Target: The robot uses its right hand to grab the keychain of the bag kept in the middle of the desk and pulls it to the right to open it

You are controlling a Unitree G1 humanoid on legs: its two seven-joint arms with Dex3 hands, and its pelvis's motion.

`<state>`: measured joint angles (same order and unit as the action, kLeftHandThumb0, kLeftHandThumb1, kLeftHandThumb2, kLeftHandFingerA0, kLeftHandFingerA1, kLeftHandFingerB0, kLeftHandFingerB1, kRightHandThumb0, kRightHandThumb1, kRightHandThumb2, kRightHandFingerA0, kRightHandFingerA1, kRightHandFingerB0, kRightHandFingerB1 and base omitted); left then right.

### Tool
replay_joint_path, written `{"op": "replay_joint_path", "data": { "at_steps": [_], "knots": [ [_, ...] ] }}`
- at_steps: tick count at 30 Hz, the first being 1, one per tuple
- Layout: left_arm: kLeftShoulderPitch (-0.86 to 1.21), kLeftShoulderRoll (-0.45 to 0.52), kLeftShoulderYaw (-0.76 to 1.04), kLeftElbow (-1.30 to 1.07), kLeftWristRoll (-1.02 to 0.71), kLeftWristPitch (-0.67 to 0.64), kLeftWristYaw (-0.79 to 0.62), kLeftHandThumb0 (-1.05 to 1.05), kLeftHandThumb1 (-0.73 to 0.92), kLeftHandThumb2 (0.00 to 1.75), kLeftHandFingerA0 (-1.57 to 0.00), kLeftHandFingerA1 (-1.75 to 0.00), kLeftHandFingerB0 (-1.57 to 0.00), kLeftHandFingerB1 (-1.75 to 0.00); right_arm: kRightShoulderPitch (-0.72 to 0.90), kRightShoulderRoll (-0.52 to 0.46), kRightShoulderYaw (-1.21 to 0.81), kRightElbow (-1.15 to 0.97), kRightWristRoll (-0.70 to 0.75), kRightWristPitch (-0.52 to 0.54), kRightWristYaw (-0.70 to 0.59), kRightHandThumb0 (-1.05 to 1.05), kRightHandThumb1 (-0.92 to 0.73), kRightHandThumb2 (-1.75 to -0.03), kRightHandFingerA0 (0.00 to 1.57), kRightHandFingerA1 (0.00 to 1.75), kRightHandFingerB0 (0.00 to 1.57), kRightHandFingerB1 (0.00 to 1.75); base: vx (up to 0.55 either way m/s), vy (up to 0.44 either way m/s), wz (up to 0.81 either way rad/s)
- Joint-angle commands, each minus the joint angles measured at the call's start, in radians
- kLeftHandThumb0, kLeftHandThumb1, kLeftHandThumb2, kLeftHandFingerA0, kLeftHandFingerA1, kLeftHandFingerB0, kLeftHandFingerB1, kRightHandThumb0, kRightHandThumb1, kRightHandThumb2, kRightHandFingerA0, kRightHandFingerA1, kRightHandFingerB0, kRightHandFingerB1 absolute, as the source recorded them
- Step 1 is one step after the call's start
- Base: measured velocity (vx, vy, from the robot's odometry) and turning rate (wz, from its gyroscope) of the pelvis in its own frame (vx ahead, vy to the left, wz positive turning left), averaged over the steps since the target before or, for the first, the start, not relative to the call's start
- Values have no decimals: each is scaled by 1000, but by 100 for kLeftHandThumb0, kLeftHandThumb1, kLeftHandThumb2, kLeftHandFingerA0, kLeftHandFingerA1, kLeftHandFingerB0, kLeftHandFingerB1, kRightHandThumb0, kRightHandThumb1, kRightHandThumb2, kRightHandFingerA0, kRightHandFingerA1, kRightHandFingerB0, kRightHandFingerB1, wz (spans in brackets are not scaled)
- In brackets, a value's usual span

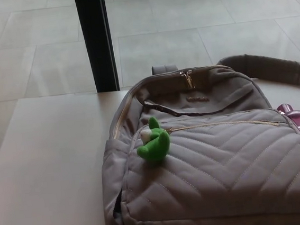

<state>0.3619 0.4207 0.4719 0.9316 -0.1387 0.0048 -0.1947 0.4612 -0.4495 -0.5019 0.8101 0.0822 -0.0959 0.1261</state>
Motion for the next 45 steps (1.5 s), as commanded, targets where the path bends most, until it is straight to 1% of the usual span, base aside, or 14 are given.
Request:
{"op": "replay_joint_path", "data": {
  "at_steps": [1, 5, 7, 8, 10, 12, 13, 22, 24, 25, 26, 28, 29, 45],
  "knots": [
    [13, -4, 74, -54, -106, 84, -28, -54, 31, 80, -52, -83, -73, -79, -35, -45, -73, 55, 123, 109, 102, -79, -39, -85, 40, 75, 12, 58, 0, 0, 0],
    [-11, 3, 133, -86, -132, 98, 4, -65, 44, 53, -43, -93, -55, -75, -43, -60, -164, 0, 185, 192, 77, -100, -52, -97, 18, 70, 3, 51, 0, 0, 0],
    [-25, 14, 150, -102, -147, 103, -22, -71, 50, 55, -35, -92, -42, -77, -52, -53, -224, -49, 247, 224, 95, -94, -62, -59, 3, 77, 0, 52, 0, 0, 0],
    [-52, 12, 184, -107, -176, 111, 0, -71, 50, 57, -31, -91, -36, -77, -88, -80, -251, -35, 266, 241, 108, -93, -52, -99, 1, 50, 1, 36, 0, 0, 0],
    [-80, 45, 214, -222, -216, 204, -16, -75, 42, 93, -46, -86, -18, -67, -171, -152, -304, -54, 294, 279, 92, -105, -56, -106, 0, 19, 0, 18, 0, 0, 0],
    [-87, 68, 197, -273, -201, 262, -39, -79, 44, 94, -36, -80, -23, -68, -213, -178, -336, -52, 316, 264, 125, -105, -57, -105, 0, 18, 0, 17, 0, 0, 0],
    [-88, 68, 193, -299, -203, 300, -38, -78, 43, 92, -36, -79, -29, -69, -230, -193, -347, -70, 320, 270, 125, -105, -70, -62, 0, 0, 0, 0, 0, 0, 0],
    [-103, 90, 21, -130, -93, 245, -197, -72, 42, 90, -49, -74, -40, -64, -565, -349, -442, -432, 453, 489, 33, -105, -60, -103, 0, 18, 0, 25, 0, 0, 0],
    [-92, 78, 1, -158, -95, 229, -203, -78, 48, 59, -60, -75, -56, -62, -668, -393, -388, -501, 450, 508, 39, -104, -63, -68, 0, 49, 1, 45, 0, 0, 0],
    [-77, 65, 8, -185, -116, 226, -204, -78, 49, 58, -60, -77, -58, -63, -769, -414, -313, -587, 443, 517, 38, -99, -61, -99, 2, 42, 5, 35, 0, 0, 0],
    [-60, 57, 0, -214, -111, 219, -193, -77, 52, 56, -67, -71, -58, -61, -847, -423, -243, -681, 449, 557, 24, -44, -22, -91, 3, 58, 0, 53, 0, 0, 0],
    [-47, 50, -7, -230, -108, 208, -185, -76, 52, 56, -66, -72, -58, -61, -923, -414, -180, -761, 453, 581, 20, -93, -67, -60, 1, 77, 8, 53, 0, 0, 0],
    [-33, 48, -17, -256, -104, 217, -183, -77, 39, 84, -62, -74, -49, -67, -977, -397, -124, -822, 454, 598, 18, -88, -51, -93, 4, 56, 6, 52, 0, 0, 0],
    [10, 46, -65, -261, -100, 174, -206, -72, 52, 56, -59, -70, -57, -57, -1220, -162, 558, -993, 138, 594, 151, -96, -61, -97, 0, 9, 7, 5, 0, 0, 0]
  ]
}}
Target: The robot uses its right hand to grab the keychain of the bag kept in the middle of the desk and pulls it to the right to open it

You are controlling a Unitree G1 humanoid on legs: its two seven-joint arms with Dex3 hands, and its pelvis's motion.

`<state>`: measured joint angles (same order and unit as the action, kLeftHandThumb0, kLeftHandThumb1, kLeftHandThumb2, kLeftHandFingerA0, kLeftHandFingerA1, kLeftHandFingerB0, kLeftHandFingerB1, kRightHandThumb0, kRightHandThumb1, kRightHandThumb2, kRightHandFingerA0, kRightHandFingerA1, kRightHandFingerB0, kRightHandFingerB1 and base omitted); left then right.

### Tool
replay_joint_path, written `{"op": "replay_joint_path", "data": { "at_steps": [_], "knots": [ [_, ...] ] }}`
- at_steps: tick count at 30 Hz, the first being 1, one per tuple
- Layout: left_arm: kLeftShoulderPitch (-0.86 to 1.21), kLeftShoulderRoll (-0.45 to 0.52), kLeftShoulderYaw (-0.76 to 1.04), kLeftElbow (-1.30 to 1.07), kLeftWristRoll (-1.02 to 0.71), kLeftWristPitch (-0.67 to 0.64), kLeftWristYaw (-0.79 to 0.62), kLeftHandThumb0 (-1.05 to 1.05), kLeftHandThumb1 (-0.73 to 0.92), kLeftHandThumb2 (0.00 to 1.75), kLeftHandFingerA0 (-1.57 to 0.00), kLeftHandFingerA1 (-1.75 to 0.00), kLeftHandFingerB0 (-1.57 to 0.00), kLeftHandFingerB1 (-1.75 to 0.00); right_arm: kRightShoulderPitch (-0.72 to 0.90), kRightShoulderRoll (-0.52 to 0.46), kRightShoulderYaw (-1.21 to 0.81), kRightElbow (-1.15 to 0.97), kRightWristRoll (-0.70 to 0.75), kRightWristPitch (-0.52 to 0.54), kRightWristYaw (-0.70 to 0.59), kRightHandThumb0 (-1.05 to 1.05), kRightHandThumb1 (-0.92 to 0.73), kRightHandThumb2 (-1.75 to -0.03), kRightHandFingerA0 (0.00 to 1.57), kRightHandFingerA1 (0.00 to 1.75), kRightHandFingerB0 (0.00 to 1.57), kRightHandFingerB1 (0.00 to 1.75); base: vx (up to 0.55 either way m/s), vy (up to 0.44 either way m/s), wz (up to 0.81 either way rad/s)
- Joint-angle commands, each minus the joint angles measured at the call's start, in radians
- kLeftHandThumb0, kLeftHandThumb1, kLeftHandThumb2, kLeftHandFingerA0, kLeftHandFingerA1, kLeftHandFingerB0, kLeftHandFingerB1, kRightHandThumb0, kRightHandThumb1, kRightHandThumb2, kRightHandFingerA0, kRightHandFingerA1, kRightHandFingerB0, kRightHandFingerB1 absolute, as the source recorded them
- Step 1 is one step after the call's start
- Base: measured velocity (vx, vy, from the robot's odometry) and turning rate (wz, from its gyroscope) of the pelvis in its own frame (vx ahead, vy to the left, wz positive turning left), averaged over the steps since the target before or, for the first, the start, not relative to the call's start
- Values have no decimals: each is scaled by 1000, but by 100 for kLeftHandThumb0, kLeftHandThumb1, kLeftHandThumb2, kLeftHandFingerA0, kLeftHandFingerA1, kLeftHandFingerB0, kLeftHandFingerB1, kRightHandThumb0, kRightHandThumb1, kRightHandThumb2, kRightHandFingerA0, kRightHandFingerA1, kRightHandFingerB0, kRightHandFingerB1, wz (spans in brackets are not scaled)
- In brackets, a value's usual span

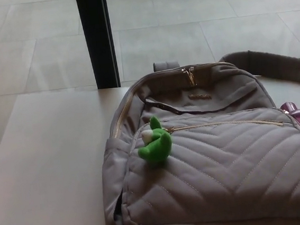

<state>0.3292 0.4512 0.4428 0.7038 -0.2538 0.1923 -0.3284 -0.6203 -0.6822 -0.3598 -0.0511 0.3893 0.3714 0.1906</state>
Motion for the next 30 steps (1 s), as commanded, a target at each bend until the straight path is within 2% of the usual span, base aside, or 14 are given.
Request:
{"op": "replay_joint_path", "data": {
  "at_steps": [1, 2, 5, 10, 11, 12, 14, 15, 16, 18, 21, 24, 29, 30],
  "knots": [
    [40, 18, -38, -21, 12, -22, -91, -72, 52, 56, -59, -70, -57, -57, -146, 75, 467, -116, -193, 115, 120, -96, -61, -97, 0, 9, 7, 5, 0, 0, 0],
    [20, 18, -41, 15, 16, -30, -90, -73, 50, 56, -63, -71, -59, -57, -143, 72, 499, -115, -224, 104, 122, -93, -58, -97, 0, 12, 11, 11, 0, 0, 0],
    [-1, 25, -63, 45, 37, -42, -81, -74, 51, 56, -63, -68, -55, -56, -176, 96, 603, -67, -278, 117, 143, -101, -61, -101, 0, 6, 4, 3, 0, 0, 0],
    [25, 27, -61, -6, 20, -14, -83, -74, 45, 59, -63, -71, -55, -59, -225, 159, 735, -2, -336, 113, 154, -105, -64, -107, 0, 8, 3, 9, 0, 0, 0],
    [25, 25, -60, -9, 18, -11, -81, -71, 37, 81, -57, -74, -50, -65, -231, 169, 753, -6, -337, 124, 154, -105, -65, -105, 0, 8, 6, 7, 0, 0, 0],
    [26, 20, -48, -17, -1, 15, -81, -65, 35, 85, -64, -79, -45, -64, -237, 189, 786, -12, -342, 126, 157, -103, -65, -102, 0, 9, 10, 9, 0, 0, 0],
    [16, 19, -53, 14, 6, -10, -84, -65, 34, 85, -69, -79, -48, -64, -246, 196, 815, -16, -353, 134, 157, -102, -64, -103, 0, 8, 10, 11, 0, 0, 0],
    [24, 13, -52, -5, 7, -5, -69, -72, 32, 83, -74, -81, -50, -65, -244, 210, 837, -16, -373, 106, 148, -95, -60, -101, 1, 18, 10, 15, 0, 0, 0],
    [25, 14, -57, -8, 15, -5, -64, -73, 47, 55, -71, -74, -61, -62, -255, 214, 860, -20, -383, 129, 148, -95, -60, -102, 3, 14, 9, 17, 0, 0, 0],
    [22, 15, -60, -2, 18, -6, -59, -73, 43, 57, -70, -73, -58, -63, -267, 225, 890, -16, -393, 144, 146, -93, -59, -101, 3, 16, 10, 20, 0, 0, 0],
    [13, 24, -78, 22, 35, -23, -67, -70, 51, 56, -65, -70, -57, -59, -284, 259, 957, 16, -421, 124, 156, -95, -60, -100, 0, 17, 9, 19, 0, 0, 0],
    [2, 29, -85, 38, 42, -21, -46, -72, 43, 58, -64, -70, -58, -59, -308, 266, 993, 46, -444, 126, 166, -99, -63, -103, 0, 10, 13, 17, 0, 0, 0],
    [7, 34, -93, 31, 45, -28, -39, -72, 46, 58, -67, -72, -58, -61, -339, 288, 1034, 87, -471, 130, 181, -105, -66, -107, 0, 8, 11, 13, 0, 0, 0],
    [13, 33, -94, 13, 38, -26, -57, -75, 45, 58, -64, -74, -57, -62, -329, 289, 1036, 80, -474, 117, 181, -103, -65, -107, 0, 12, 11, 19, 0, 0, 0]
  ]
}}
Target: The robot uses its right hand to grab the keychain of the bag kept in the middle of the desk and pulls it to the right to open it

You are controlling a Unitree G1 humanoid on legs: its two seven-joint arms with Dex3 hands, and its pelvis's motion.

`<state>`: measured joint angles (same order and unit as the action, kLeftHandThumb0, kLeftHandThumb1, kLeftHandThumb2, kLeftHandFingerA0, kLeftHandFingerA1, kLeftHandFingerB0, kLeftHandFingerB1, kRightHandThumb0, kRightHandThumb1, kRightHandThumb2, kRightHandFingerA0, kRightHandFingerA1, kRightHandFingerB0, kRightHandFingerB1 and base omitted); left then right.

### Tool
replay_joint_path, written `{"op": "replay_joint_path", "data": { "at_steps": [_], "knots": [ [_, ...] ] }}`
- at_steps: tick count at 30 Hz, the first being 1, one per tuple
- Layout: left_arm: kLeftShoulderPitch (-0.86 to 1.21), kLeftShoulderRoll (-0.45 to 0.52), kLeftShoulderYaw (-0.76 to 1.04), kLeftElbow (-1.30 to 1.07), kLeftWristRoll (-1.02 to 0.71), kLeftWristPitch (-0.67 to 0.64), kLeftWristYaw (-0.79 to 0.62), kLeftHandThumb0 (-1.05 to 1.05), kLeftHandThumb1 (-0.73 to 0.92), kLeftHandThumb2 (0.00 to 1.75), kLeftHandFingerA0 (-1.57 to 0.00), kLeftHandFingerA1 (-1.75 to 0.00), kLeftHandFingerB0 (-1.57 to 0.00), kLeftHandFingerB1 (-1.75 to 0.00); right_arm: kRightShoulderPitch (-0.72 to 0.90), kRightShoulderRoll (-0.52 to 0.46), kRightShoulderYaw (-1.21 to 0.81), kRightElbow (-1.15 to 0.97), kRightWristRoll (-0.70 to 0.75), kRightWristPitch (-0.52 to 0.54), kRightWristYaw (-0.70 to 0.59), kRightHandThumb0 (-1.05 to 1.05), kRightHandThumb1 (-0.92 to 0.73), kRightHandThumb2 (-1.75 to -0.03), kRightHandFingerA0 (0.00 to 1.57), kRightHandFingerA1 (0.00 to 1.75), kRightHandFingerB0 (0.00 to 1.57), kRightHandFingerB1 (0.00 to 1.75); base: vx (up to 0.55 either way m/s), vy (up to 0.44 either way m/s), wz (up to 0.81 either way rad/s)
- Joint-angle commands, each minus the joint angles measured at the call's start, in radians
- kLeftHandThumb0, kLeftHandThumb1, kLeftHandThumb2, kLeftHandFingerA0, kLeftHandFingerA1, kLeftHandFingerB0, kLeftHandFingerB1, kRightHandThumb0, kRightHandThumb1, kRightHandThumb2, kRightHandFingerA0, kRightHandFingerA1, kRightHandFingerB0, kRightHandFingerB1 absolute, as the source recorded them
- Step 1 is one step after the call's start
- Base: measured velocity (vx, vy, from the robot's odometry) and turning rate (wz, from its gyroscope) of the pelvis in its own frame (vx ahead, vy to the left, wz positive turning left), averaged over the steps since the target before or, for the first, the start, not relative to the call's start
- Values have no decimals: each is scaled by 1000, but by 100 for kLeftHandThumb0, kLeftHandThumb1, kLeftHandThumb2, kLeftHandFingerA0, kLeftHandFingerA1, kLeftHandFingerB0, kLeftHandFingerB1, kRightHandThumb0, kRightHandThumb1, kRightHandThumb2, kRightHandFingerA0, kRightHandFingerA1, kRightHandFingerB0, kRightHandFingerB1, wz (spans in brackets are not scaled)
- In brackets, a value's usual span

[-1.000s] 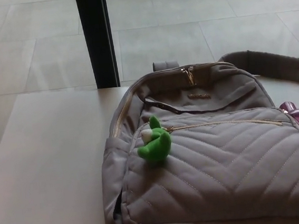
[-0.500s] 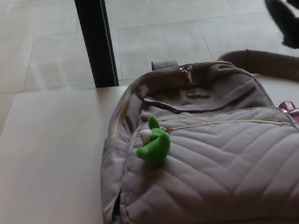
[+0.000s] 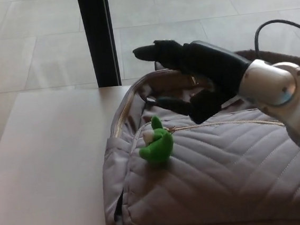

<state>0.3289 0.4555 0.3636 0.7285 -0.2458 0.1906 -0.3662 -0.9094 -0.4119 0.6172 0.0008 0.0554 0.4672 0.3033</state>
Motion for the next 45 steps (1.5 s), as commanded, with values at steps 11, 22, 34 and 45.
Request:
{"op": "replay_joint_path", "data": {
  "at_steps": [11, 22, 34, 45],
  "knots": [
    [7, 30, -3, -14, 28, -21, -6, -73, 45, 58, -66, -72, -60, -59, -92, -49, 215, -28, -265, 115, 295, -105, -63, -104, 0, 3, 8, 19, 0, 0, 0],
    [-16, 41, -10, -26, 30, 5, 2, -73, 44, 58, -65, -74, -57, -61, -203, -79, 307, -78, -245, 195, 526, -79, -43, -89, 0, 39, 4, 37, 0, 0, 0],
    [-46, 52, -29, 6, 44, -1, 17, -68, 52, 56, -65, -74, -59, -61, -138, -124, 302, -248, -338, 110, 496, -39, -58, -58, 81, 139, 47, 49, 0, 0, 0],
    [-45, 54, -9, 49, 27, -36, -23, -63, 52, 56, -64, -74, -63, -60, -90, -200, 351, -349, -559, 42, 567, -27, -62, -69, 80, 145, 88, 57, 0, 0, 0]
  ]
}}
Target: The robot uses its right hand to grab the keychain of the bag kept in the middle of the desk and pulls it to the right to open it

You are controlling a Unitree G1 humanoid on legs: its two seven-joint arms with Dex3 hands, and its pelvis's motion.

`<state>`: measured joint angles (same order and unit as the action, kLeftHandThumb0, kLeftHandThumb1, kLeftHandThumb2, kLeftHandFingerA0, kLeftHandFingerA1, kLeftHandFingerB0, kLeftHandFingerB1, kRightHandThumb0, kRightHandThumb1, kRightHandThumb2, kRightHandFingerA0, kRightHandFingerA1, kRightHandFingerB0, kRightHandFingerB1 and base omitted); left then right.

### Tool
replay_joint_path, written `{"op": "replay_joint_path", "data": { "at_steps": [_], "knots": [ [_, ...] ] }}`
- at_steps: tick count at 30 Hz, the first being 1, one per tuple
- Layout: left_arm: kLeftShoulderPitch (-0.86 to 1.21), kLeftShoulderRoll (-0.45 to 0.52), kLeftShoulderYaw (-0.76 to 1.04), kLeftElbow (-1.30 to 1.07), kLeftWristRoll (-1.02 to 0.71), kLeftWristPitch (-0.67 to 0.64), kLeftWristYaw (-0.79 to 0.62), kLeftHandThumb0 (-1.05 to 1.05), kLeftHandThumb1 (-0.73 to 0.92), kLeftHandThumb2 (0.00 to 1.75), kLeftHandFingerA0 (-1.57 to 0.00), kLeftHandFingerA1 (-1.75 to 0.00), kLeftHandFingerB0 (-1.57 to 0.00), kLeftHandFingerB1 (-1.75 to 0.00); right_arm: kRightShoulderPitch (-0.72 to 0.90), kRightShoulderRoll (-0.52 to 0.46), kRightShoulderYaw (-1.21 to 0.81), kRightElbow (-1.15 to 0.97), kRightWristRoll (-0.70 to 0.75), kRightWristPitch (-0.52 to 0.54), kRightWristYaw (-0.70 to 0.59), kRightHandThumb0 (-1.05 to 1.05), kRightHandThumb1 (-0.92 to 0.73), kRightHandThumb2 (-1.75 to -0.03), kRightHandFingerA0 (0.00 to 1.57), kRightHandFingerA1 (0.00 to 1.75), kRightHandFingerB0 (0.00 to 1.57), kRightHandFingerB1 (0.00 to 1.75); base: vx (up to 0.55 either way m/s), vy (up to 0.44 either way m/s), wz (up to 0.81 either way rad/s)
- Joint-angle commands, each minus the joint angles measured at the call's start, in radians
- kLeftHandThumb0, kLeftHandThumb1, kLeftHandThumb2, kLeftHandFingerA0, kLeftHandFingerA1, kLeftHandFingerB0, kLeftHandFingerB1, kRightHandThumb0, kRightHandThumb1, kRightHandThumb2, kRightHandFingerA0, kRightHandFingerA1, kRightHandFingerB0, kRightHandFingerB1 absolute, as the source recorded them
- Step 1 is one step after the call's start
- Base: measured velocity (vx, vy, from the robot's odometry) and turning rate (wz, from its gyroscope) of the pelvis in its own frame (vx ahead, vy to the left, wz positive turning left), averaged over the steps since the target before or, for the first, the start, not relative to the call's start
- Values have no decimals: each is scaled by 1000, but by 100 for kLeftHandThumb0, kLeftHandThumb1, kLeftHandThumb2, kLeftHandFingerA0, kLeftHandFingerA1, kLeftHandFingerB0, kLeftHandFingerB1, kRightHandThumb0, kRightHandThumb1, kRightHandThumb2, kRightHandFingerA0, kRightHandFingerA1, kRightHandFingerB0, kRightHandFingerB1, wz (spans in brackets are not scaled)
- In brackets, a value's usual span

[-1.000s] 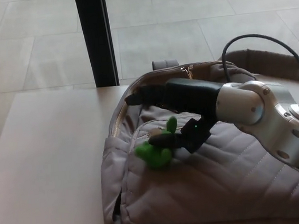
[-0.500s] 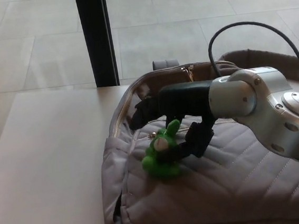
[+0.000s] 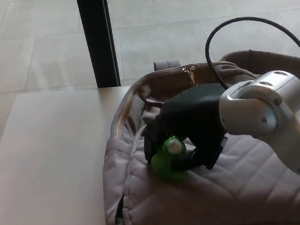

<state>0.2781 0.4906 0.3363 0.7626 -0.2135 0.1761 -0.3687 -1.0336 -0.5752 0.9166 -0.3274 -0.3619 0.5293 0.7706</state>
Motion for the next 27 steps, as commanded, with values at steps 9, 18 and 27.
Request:
{"op": "replay_joint_path", "data": {
  "at_steps": [9, 18, 27],
  "knots": [
    [14, 22, 5, 21, 20, -32, -12, -64, 52, 55, -67, -73, -63, -59, 209, -27, -25, 4, -253, -137, -113, -37, -76, -87, 99, 171, 81, 117, 0, 0, 0],
    [24, 22, -7, -8, 20, -32, -25, -64, 55, 57, -63, -75, -62, -64, 389, 121, -257, 84, -202, -290, -418, -34, -59, -96, 89, 175, 69, 152, 0, 0, 0],
    [7, 25, -19, 28, 34, -51, -11, -62, 56, 58, -67, -76, -63, -64, 376, 170, -426, 163, -166, -397, -444, -30, -63, -101, 87, 175, 70, 153, 0, 0, 0]
  ]
}}
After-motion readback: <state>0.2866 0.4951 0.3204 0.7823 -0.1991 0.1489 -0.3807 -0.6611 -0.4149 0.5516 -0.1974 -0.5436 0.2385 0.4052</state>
